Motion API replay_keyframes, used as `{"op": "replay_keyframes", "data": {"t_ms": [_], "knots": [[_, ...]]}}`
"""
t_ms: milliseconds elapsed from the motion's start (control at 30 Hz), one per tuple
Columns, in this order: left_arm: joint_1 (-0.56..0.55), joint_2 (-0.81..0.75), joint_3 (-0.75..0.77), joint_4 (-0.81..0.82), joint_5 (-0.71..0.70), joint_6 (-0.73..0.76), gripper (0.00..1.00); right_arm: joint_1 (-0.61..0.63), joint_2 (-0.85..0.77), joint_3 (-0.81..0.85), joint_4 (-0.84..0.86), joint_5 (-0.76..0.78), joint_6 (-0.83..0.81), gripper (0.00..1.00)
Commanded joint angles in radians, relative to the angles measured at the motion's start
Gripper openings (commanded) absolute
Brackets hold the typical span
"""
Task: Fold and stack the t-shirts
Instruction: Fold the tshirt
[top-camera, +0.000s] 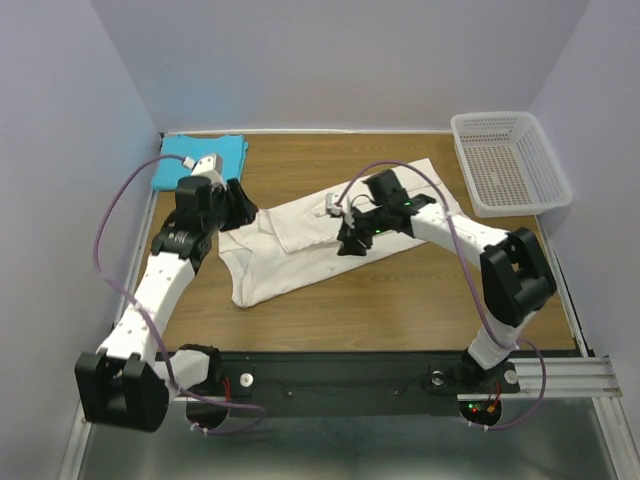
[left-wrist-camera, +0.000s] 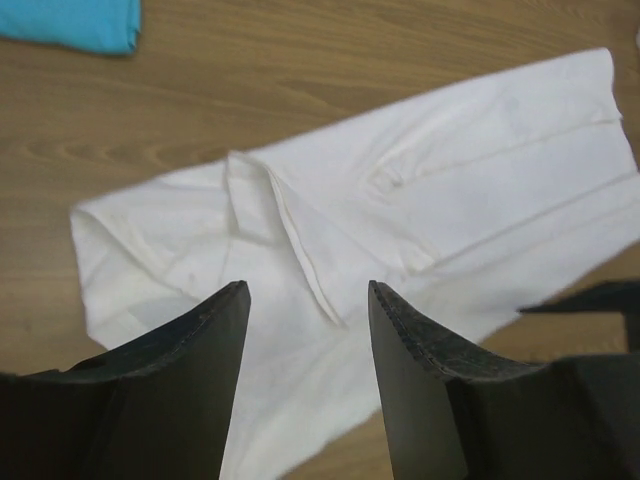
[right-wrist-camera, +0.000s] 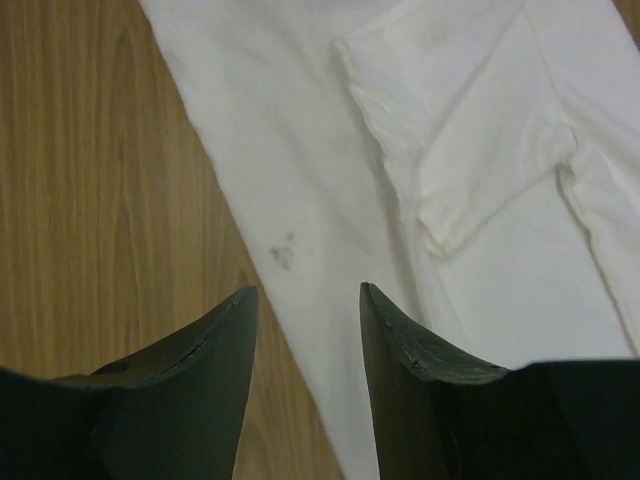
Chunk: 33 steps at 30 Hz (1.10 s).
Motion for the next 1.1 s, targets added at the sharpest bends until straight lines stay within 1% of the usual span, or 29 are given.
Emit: {"op": "replay_keyframes", "data": {"t_ms": [0, 33, 67, 100, 233, 433, 500, 533, 600, 667, 833, 900, 933, 1067], "knots": [[0.004, -0.183, -0.251, 0.026, 0.149, -0.195, 0.61, 0.125, 0.086, 0.122, 0.071, 0.218, -0.101, 0.51], [0.004, -0.218, -0.285, 0.006, 0.144, -0.22, 0.61, 0.168, 0.126, 0.142, 0.079, 0.248, -0.109, 0.52], [0.004, -0.276, -0.317, -0.006, 0.141, -0.243, 0.6, 0.19, 0.143, 0.166, 0.087, 0.303, -0.112, 0.52], [0.005, -0.303, -0.377, -0.012, 0.146, -0.29, 0.59, 0.208, 0.16, 0.202, 0.091, 0.328, -0.106, 0.52], [0.005, -0.398, -0.471, -0.026, 0.154, -0.366, 0.56, 0.305, 0.237, 0.26, 0.12, 0.448, -0.112, 0.55], [0.005, -0.383, -0.492, -0.024, 0.143, -0.401, 0.52, 0.385, 0.347, 0.346, 0.143, 0.552, -0.103, 0.55], [0.005, -0.366, -0.5, -0.023, 0.146, -0.406, 0.51, 0.392, 0.378, 0.363, 0.146, 0.572, -0.094, 0.55], [0.005, -0.349, -0.503, -0.021, 0.153, -0.409, 0.48, 0.394, 0.387, 0.377, 0.148, 0.575, -0.089, 0.54], [0.005, -0.335, -0.501, -0.021, 0.16, -0.409, 0.47, 0.395, 0.402, 0.386, 0.153, 0.582, -0.081, 0.54], [0.005, -0.327, -0.501, -0.021, 0.158, -0.408, 0.47, 0.394, 0.413, 0.394, 0.153, 0.586, -0.075, 0.5], [0.007, -0.321, -0.5, -0.021, 0.158, -0.404, 0.47, 0.395, 0.447, 0.44, 0.159, 0.617, -0.037, 0.33], [0.005, -0.323, -0.5, -0.021, 0.16, -0.403, 0.47, 0.394, 0.459, 0.452, 0.162, 0.638, -0.028, 0.28], [0.005, -0.324, -0.5, -0.023, 0.158, -0.403, 0.46, 0.394, 0.461, 0.463, 0.165, 0.646, -0.009, 0.23], [0.005, -0.331, -0.498, -0.024, 0.155, -0.4, 0.46, 0.391, 0.455, 0.475, 0.182, 0.701, 0.032, 0.19]]}}
